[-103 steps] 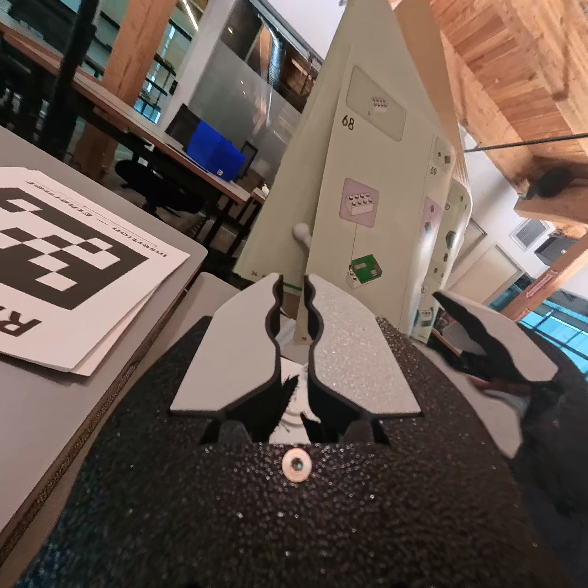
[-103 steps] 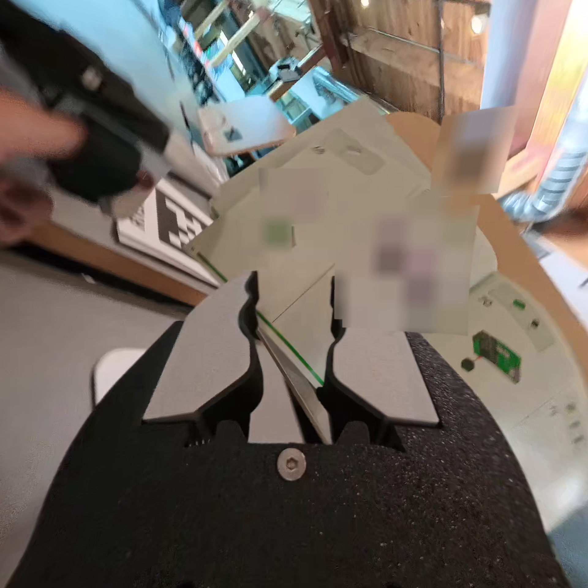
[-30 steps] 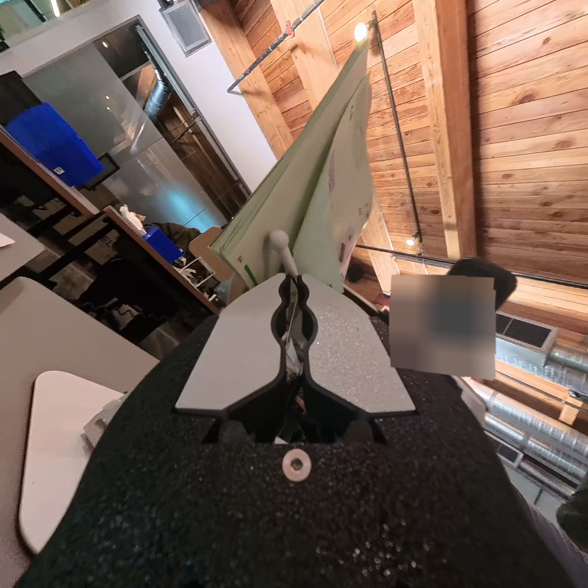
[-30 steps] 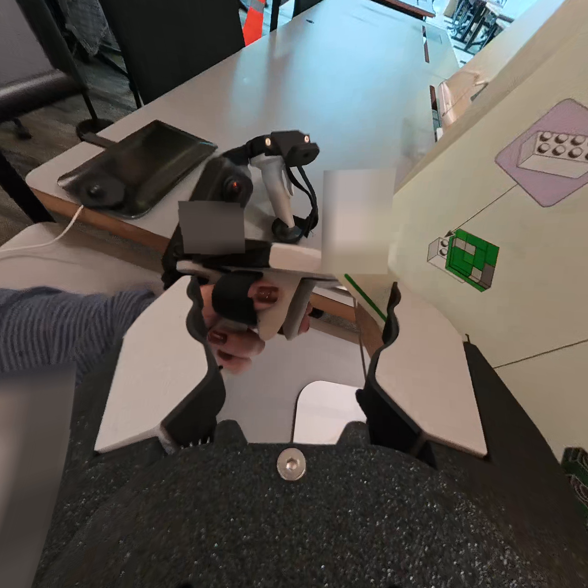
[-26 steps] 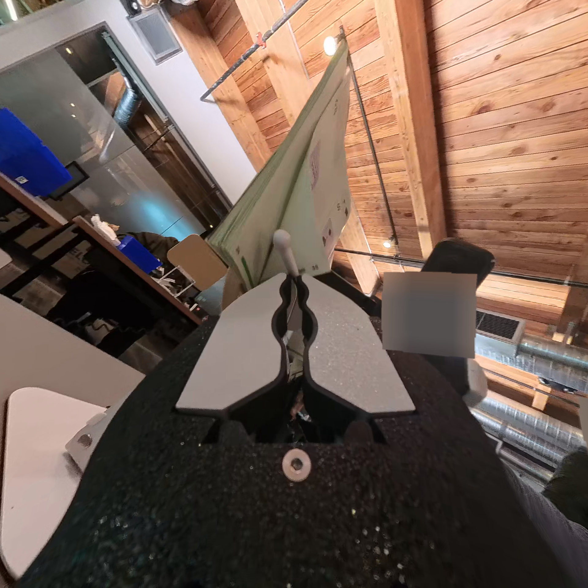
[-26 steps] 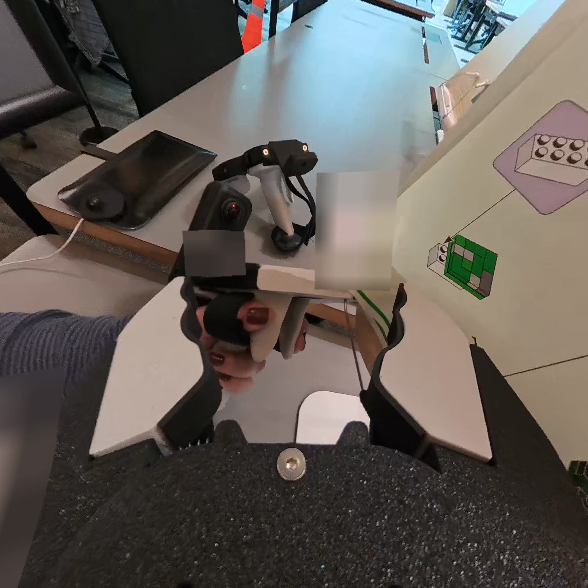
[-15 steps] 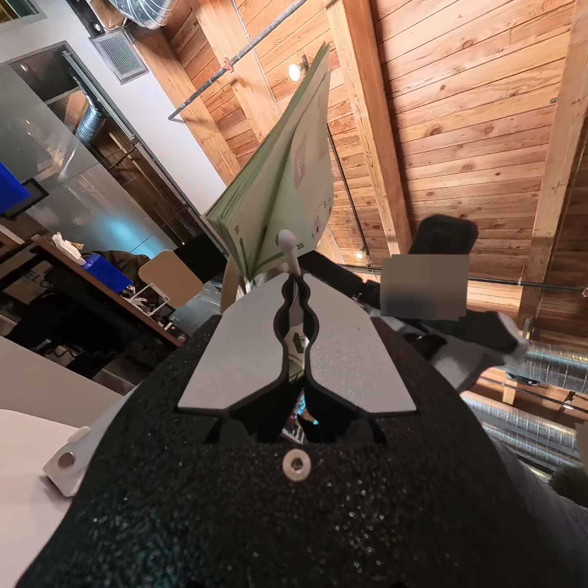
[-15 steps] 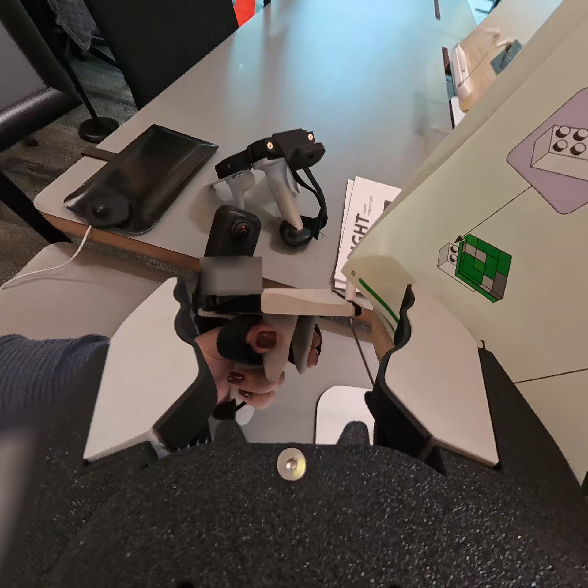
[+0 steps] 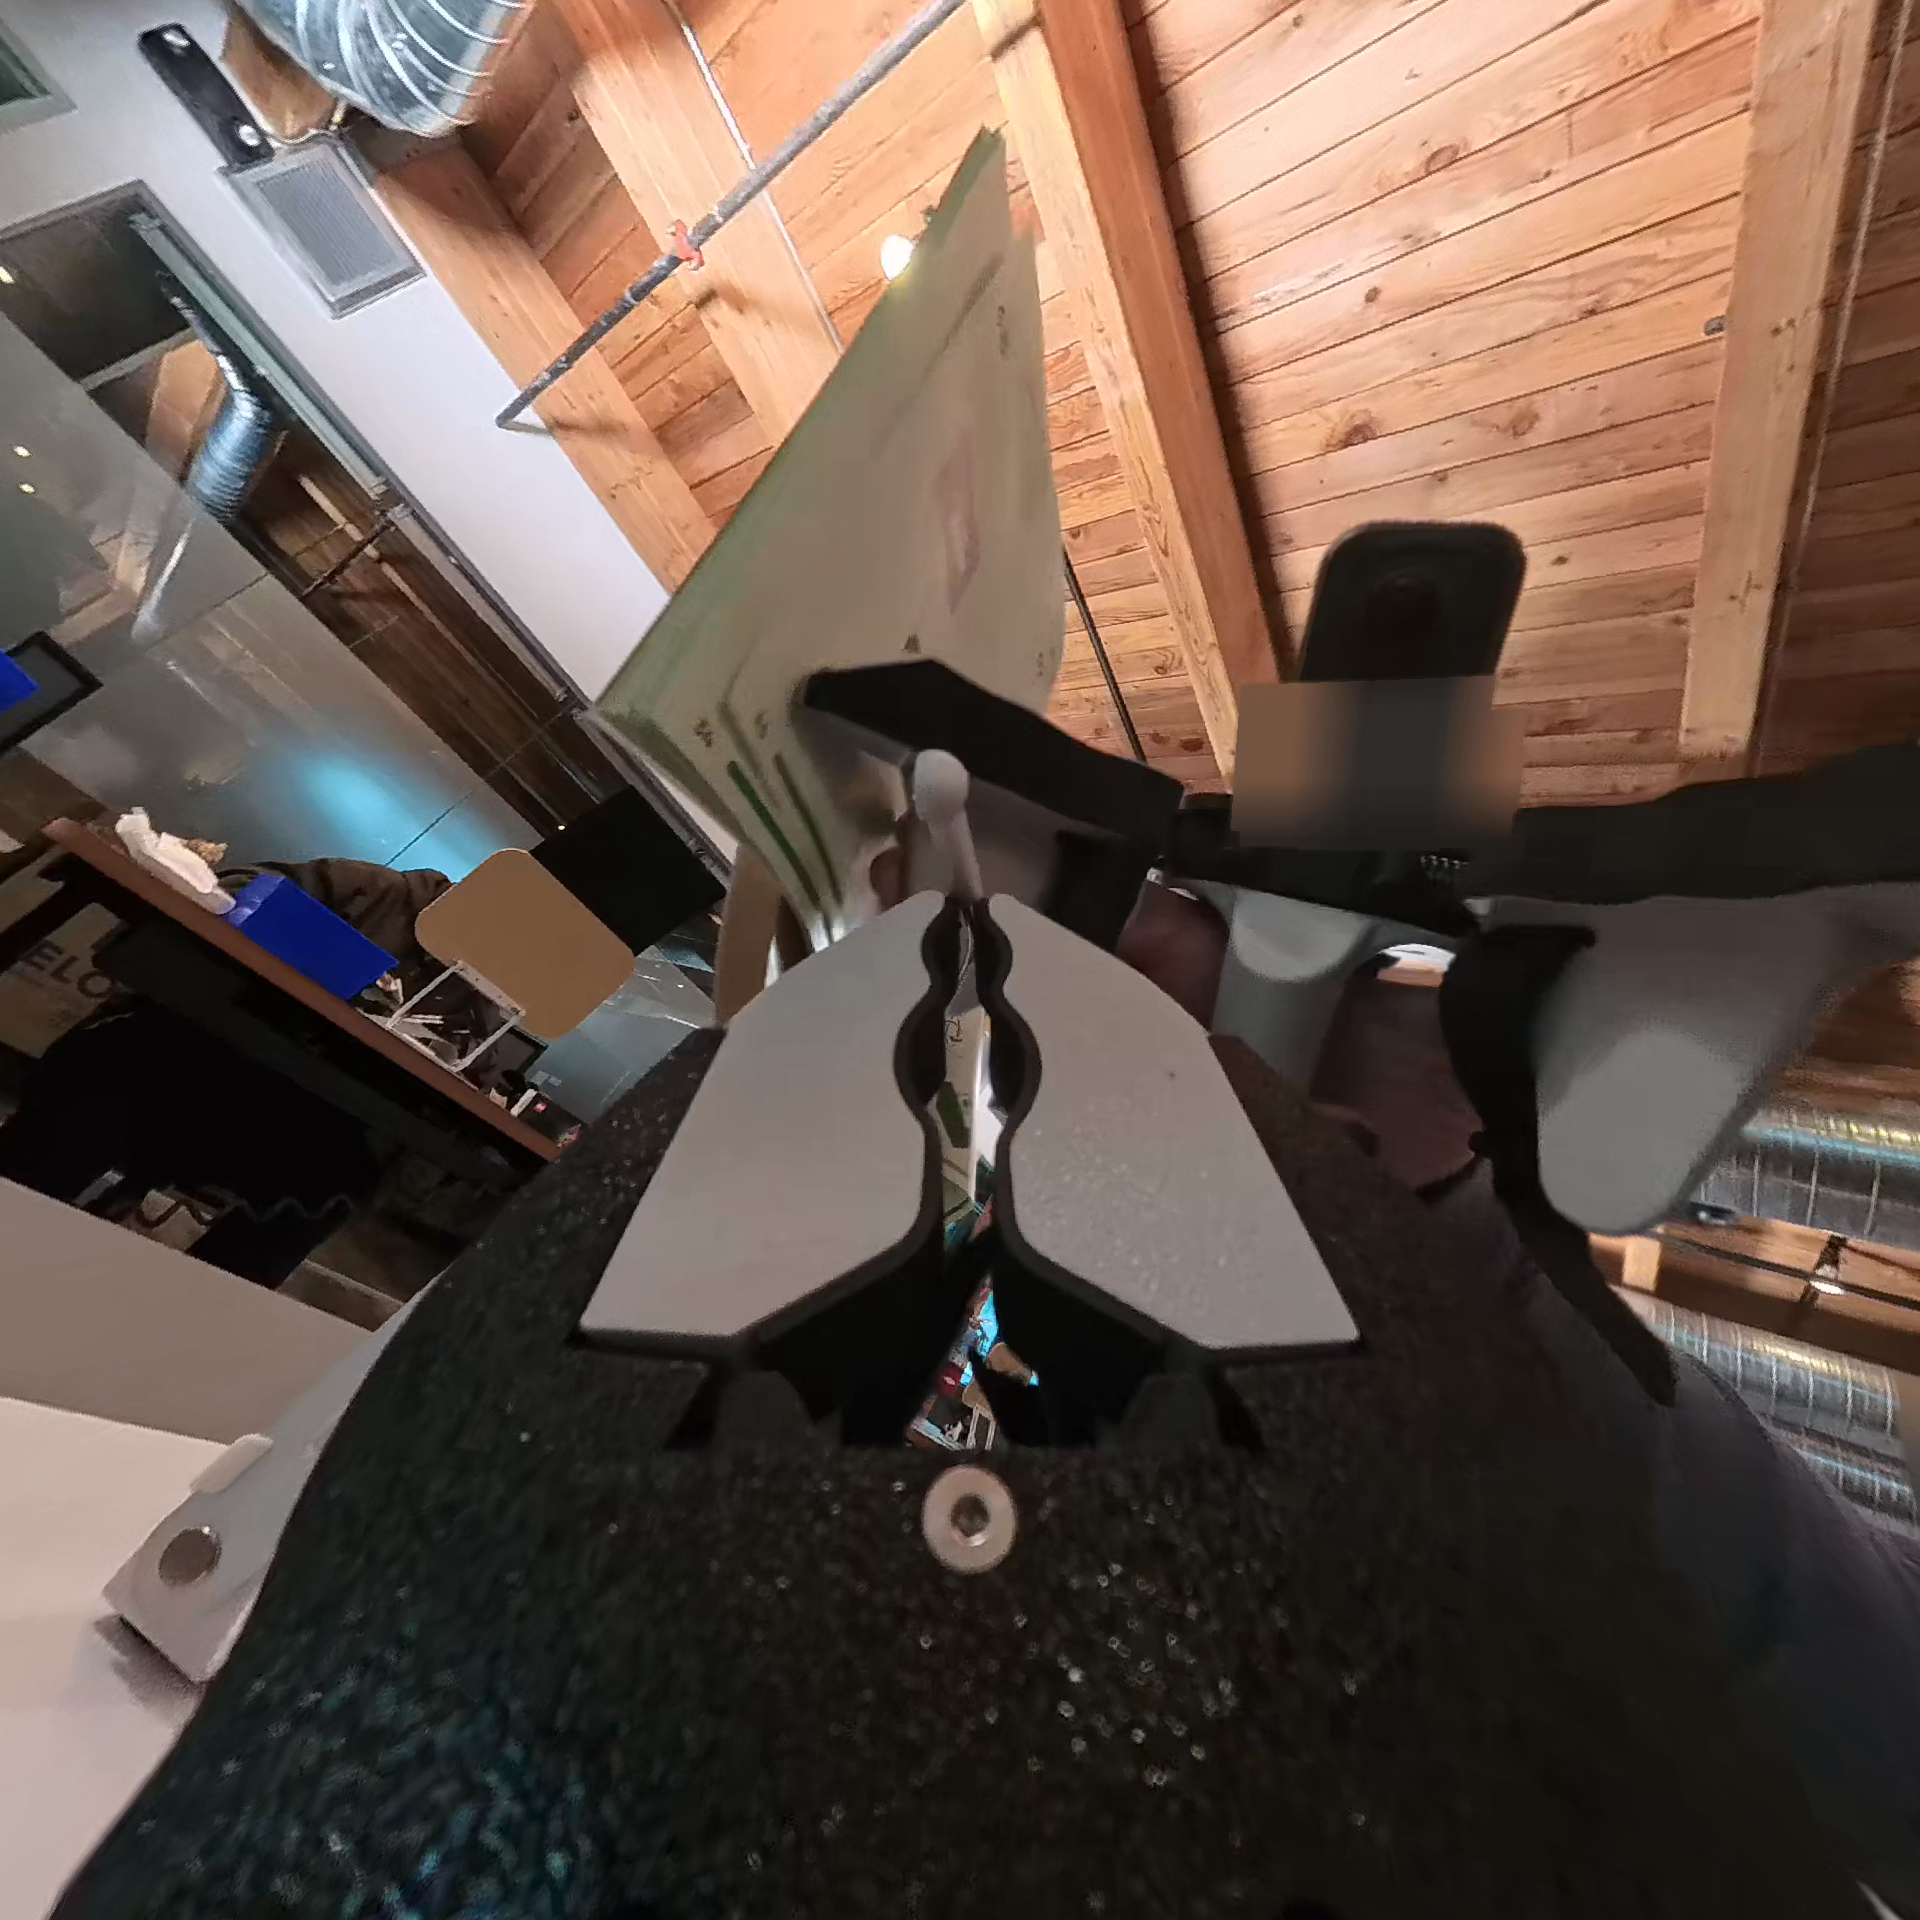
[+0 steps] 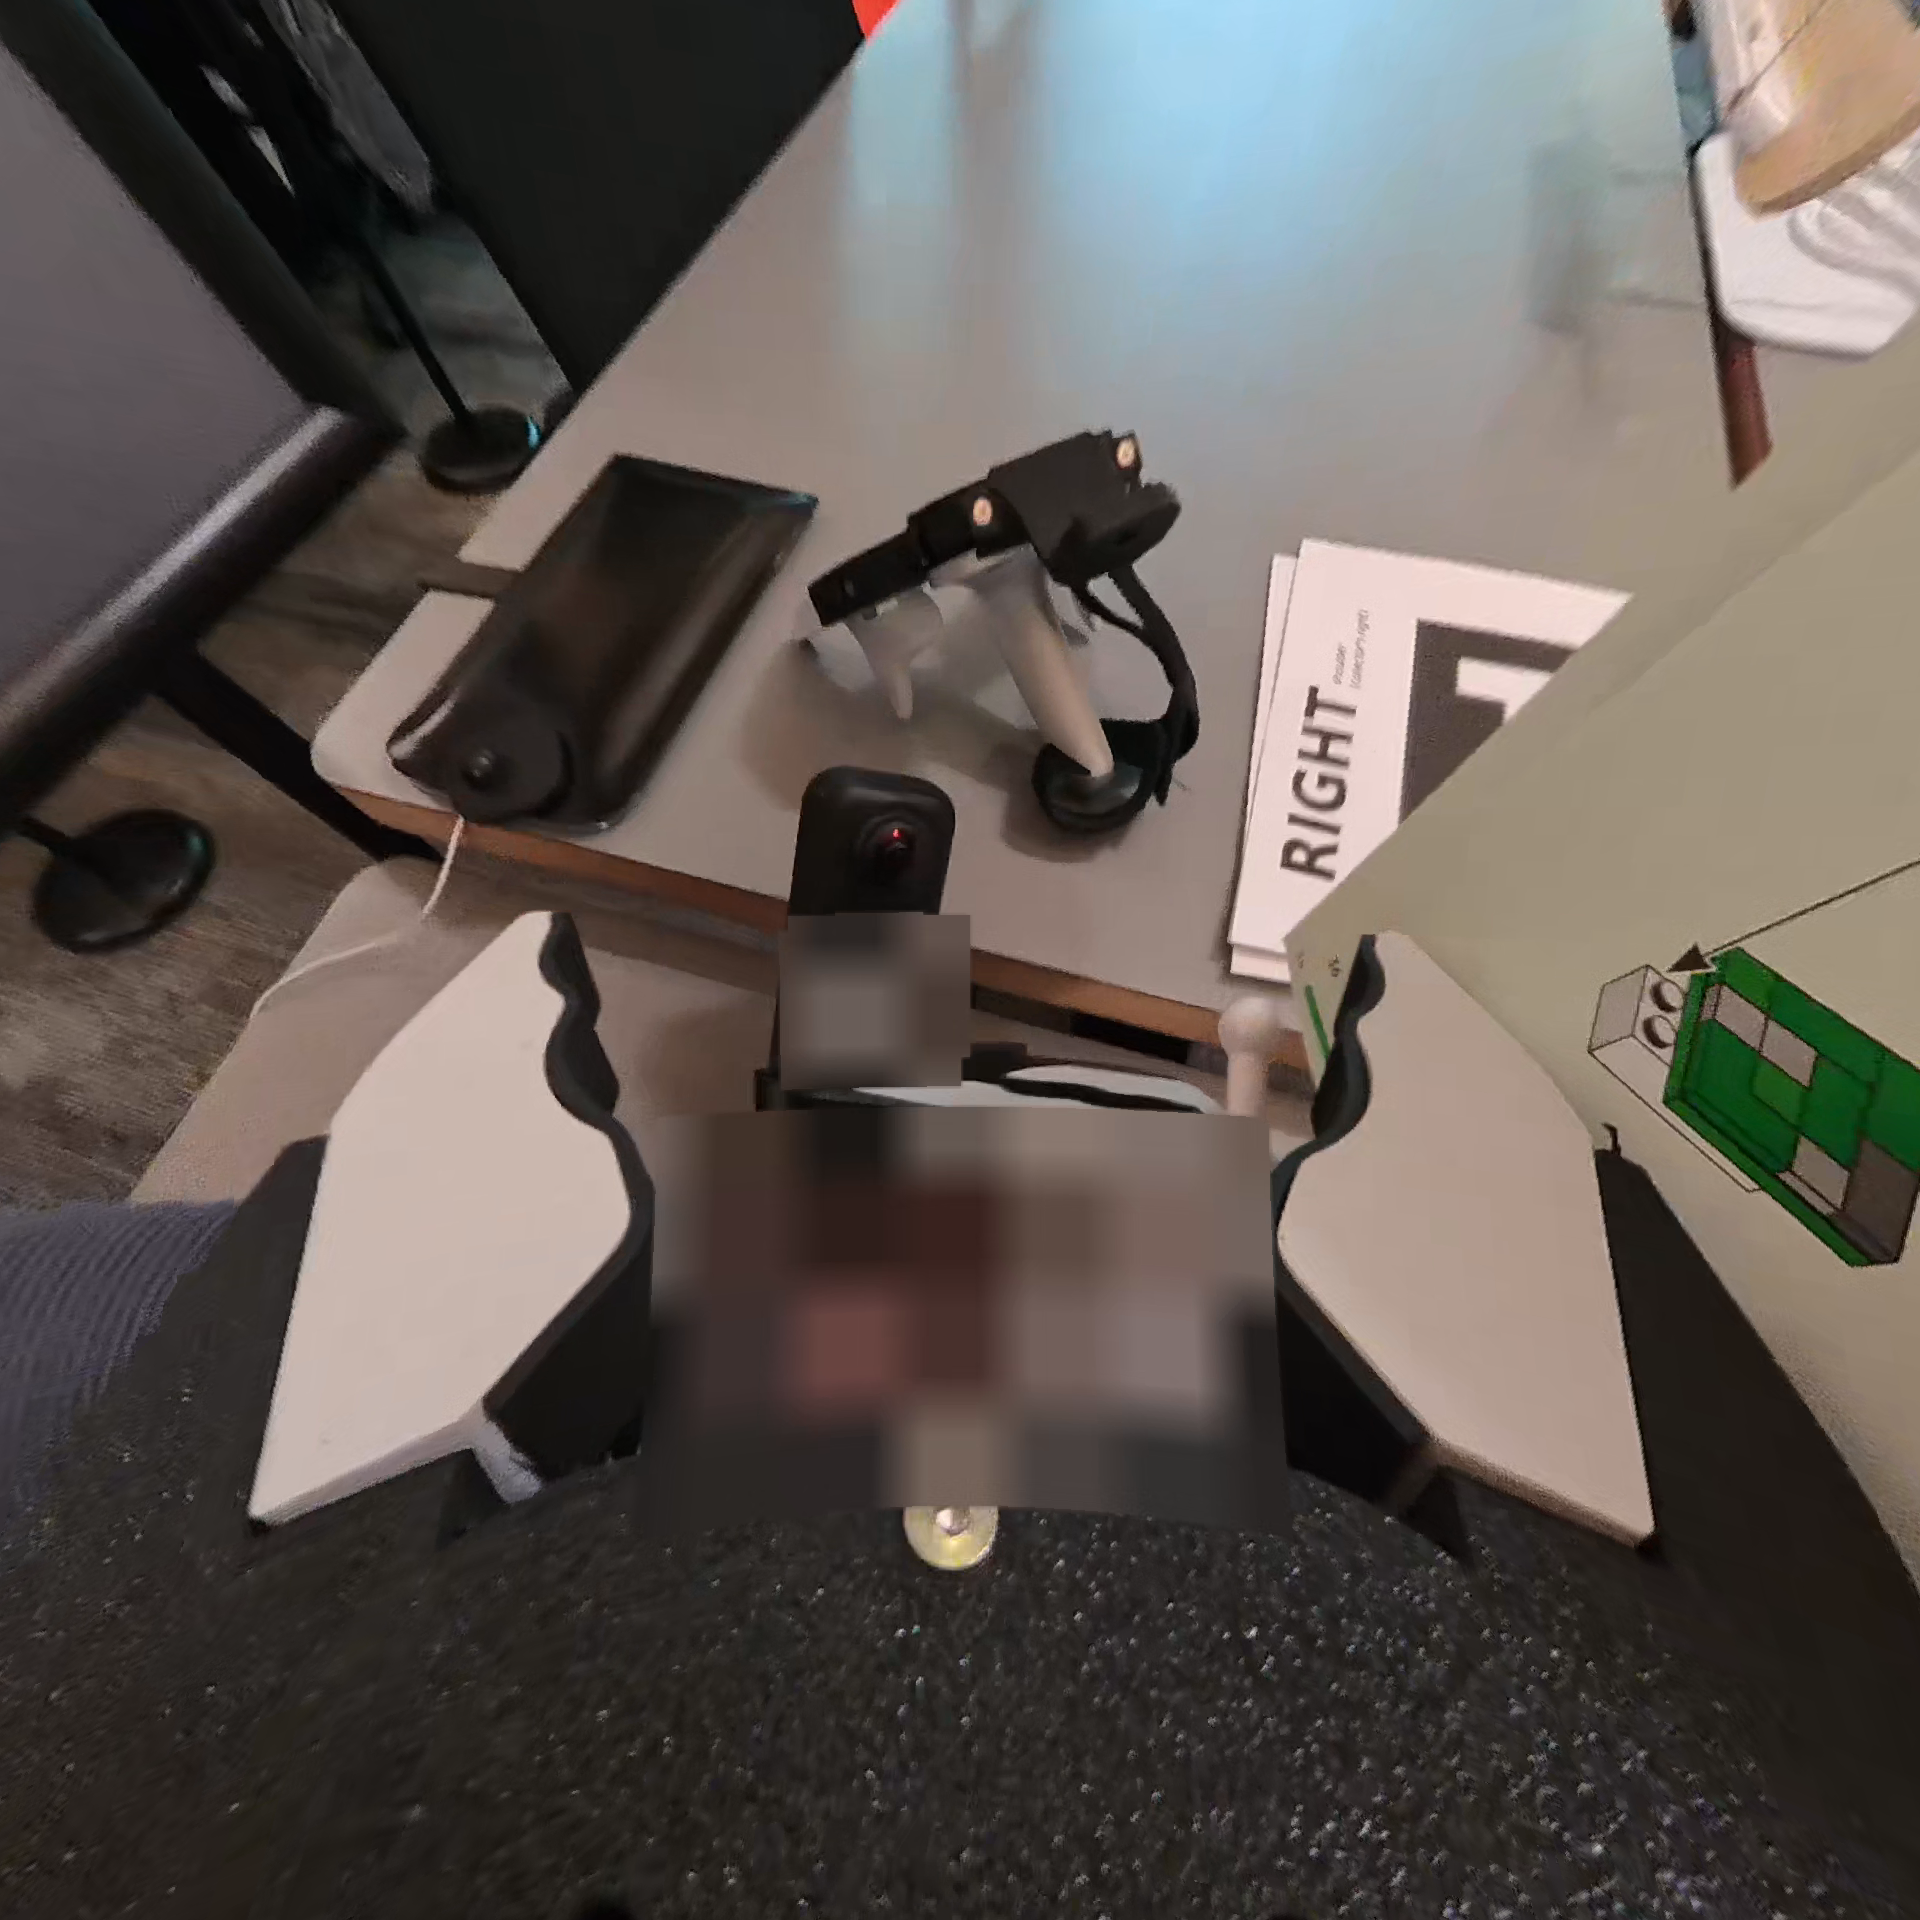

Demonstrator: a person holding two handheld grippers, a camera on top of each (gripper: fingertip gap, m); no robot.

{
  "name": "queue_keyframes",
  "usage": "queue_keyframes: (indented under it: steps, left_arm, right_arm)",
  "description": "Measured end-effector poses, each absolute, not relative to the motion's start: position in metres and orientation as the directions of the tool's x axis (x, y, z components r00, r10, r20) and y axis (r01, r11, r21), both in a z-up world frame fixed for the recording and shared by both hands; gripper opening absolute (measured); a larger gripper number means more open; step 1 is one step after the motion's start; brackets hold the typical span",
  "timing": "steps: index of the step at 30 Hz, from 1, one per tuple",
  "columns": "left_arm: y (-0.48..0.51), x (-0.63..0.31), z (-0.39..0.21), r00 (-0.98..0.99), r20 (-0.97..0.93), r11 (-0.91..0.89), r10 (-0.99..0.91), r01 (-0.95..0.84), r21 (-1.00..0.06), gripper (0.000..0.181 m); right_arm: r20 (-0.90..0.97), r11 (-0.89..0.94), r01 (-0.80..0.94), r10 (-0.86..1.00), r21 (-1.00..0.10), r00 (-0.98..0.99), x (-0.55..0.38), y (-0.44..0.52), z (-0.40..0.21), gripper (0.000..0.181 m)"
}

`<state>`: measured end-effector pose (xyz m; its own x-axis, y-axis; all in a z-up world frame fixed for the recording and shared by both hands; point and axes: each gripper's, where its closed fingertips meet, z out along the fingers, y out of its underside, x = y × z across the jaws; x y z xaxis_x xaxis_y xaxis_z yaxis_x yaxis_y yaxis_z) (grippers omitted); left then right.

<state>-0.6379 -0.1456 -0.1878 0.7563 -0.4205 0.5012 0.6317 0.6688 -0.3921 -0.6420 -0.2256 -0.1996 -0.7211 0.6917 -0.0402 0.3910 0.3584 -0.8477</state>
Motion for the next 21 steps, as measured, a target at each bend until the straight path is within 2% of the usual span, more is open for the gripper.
queue_keyframes:
  steps: [5,8,11,14,17,21]
  left_arm:
    - [-0.146,-0.636,-0.189,0.787,0.47,0.673,-0.4,0.6,-0.432,0.002]
    - [-0.144,-0.633,-0.189,0.8,0.463,0.663,-0.38,0.585,-0.466,0.002]
    - [-0.145,-0.632,-0.191,0.793,0.475,0.656,-0.382,0.594,-0.465,0.003]
    - [-0.145,-0.632,-0.192,0.791,0.478,0.653,-0.381,0.596,-0.467,0.003]
    - [-0.145,-0.631,-0.191,0.794,0.477,0.65,-0.377,0.593,-0.474,0.003]
    - [-0.145,-0.629,-0.187,0.803,0.467,0.646,-0.372,0.585,-0.491,0.002]
  right_arm:
    - [-0.013,0.386,0.388,0.694,-0.837,-0.72,-0.638,-0.226,-0.205,0.129]
    - [0.026,0.399,0.321,0.661,-0.859,-0.75,-0.621,-0.229,-0.196,0.125]
    - [0.164,0.394,0.166,0.679,-0.904,-0.716,-0.601,-0.214,-0.175,0.121]
    - [0.361,0.466,0.045,0.738,-0.883,-0.57,-0.593,-0.17,-0.165,0.117]
    - [0.428,0.554,0.133,0.755,-0.822,-0.496,-0.594,-0.13,-0.188,0.125]
    - [0.409,0.585,0.224,0.746,-0.779,-0.525,-0.6,-0.121,-0.213,0.131]
